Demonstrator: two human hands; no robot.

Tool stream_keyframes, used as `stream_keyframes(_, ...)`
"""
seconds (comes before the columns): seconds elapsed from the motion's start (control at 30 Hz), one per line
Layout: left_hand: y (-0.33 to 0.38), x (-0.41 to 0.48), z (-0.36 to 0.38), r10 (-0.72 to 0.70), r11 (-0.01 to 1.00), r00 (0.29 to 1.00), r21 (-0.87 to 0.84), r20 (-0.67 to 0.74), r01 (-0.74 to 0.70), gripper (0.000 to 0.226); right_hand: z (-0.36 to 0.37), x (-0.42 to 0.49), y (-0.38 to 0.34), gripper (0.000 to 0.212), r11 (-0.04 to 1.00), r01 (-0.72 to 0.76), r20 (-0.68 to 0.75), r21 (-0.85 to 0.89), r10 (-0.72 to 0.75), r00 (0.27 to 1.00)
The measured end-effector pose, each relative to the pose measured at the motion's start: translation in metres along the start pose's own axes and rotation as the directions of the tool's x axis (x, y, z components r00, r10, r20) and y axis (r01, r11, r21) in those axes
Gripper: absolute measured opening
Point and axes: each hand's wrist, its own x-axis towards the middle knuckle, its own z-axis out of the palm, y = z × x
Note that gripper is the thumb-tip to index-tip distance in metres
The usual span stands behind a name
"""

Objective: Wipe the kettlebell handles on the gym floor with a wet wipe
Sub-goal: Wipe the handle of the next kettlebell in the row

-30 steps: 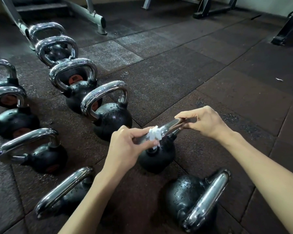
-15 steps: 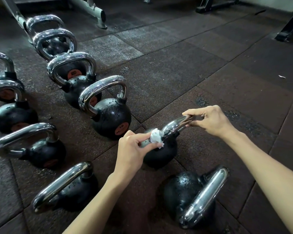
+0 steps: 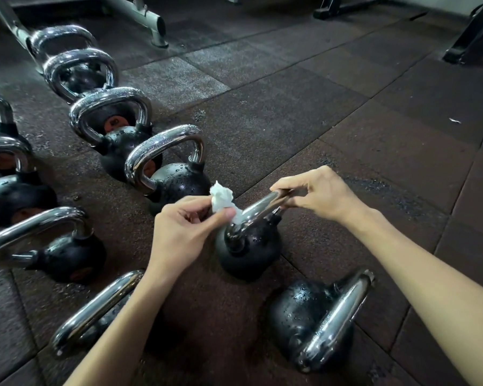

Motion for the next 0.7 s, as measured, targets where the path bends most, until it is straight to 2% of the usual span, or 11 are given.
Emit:
stream_keyframes(0.07,0.010,0.008,-0.006,-0.005,1.000,0.999,0.026,0.043,0.004,0.029,0.008,0.003,-0.022,0.047,0.996,0.083,0.046,0.007,-0.084,0.995)
stream_keyframes(0.13,0.018,0.012,-0.012,-0.039,0.998,0.987,0.053,0.157,0.031,0.032,0.014,0.005,-0.033,0.043,0.992,0.127,0.052,-0.002,-0.126,0.991)
stream_keyframes(0.2,0.024,0.014,-0.017,-0.101,0.993,0.964,0.084,0.246,0.083,0.029,0.014,0.003,-0.030,0.045,0.995,0.097,0.011,-0.037,-0.097,0.995)
stream_keyframes(0.27,0.028,0.017,-0.018,-0.150,0.987,0.958,0.090,0.244,0.131,0.025,0.007,-0.002,-0.026,0.051,0.998,0.039,0.006,-0.054,-0.039,0.999)
stream_keyframes(0.3,0.031,0.019,-0.016,-0.167,0.985,0.960,0.087,0.225,0.151,0.025,0.001,-0.005,-0.029,0.054,1.000,0.021,0.032,-0.019,-0.021,0.999)
stream_keyframes(0.37,0.040,0.022,-0.009,-0.186,0.983,0.962,0.041,0.201,0.181,0.031,-0.009,-0.012,-0.047,0.069,0.988,0.012,0.069,0.156,-0.023,0.997)
stream_keyframes(0.43,0.050,0.025,-0.001,-0.228,0.971,0.950,-0.021,0.214,0.238,0.037,-0.017,-0.021,-0.067,0.077,0.934,0.041,-0.018,0.356,-0.037,0.999)
stream_keyframes(0.53,0.062,0.031,0.008,-0.273,0.957,0.914,-0.011,0.301,0.290,0.035,-0.025,-0.031,-0.083,0.069,0.883,0.100,-0.140,0.459,-0.040,0.989)
stream_keyframes(0.7,0.069,0.043,0.014,-0.312,0.950,0.838,0.124,0.447,0.288,0.049,-0.030,-0.040,-0.094,0.049,0.900,0.061,-0.170,0.433,0.015,0.985)
